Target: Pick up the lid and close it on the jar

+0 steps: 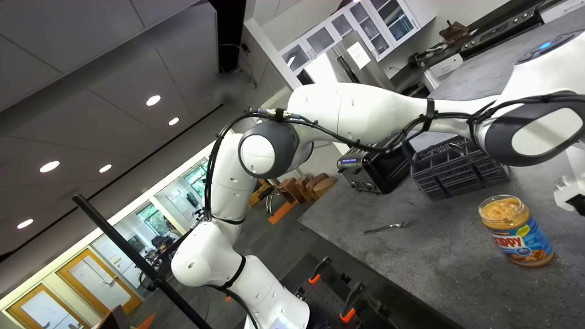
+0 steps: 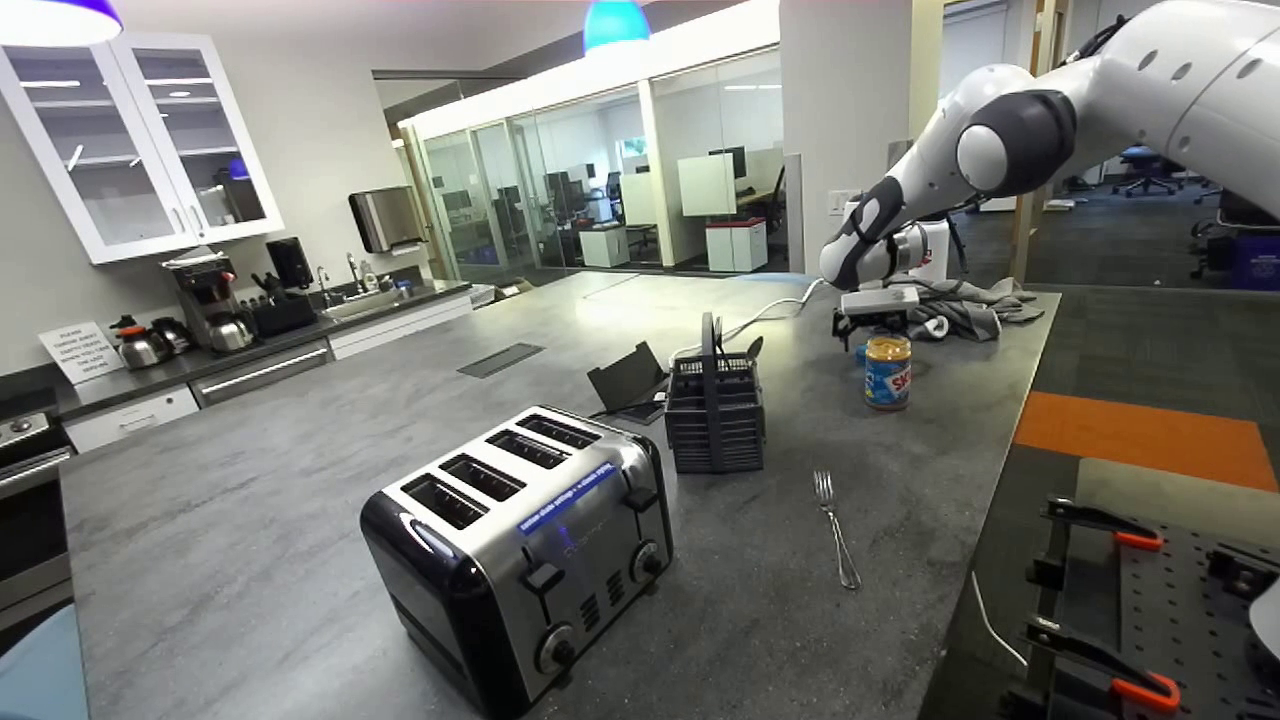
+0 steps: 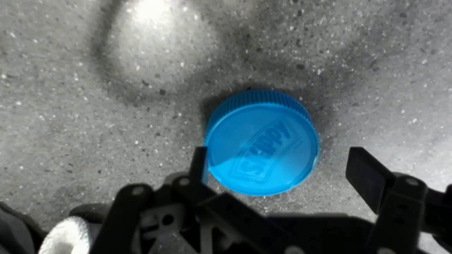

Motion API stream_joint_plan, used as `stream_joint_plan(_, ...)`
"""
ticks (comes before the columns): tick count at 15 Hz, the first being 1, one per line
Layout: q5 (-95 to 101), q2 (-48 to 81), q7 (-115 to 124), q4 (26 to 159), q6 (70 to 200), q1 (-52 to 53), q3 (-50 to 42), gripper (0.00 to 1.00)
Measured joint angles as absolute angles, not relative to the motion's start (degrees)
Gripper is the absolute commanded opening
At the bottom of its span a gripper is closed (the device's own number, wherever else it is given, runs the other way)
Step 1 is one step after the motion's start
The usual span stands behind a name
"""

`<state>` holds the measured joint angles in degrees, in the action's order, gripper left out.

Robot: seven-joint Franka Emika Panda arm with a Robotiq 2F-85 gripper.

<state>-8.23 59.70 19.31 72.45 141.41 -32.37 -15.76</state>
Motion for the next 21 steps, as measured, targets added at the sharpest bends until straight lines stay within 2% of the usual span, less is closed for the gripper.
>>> stream_joint_plan(21,-8.18,59.71,16.77,71.98,138.41,-34.56,-13.69,1.00)
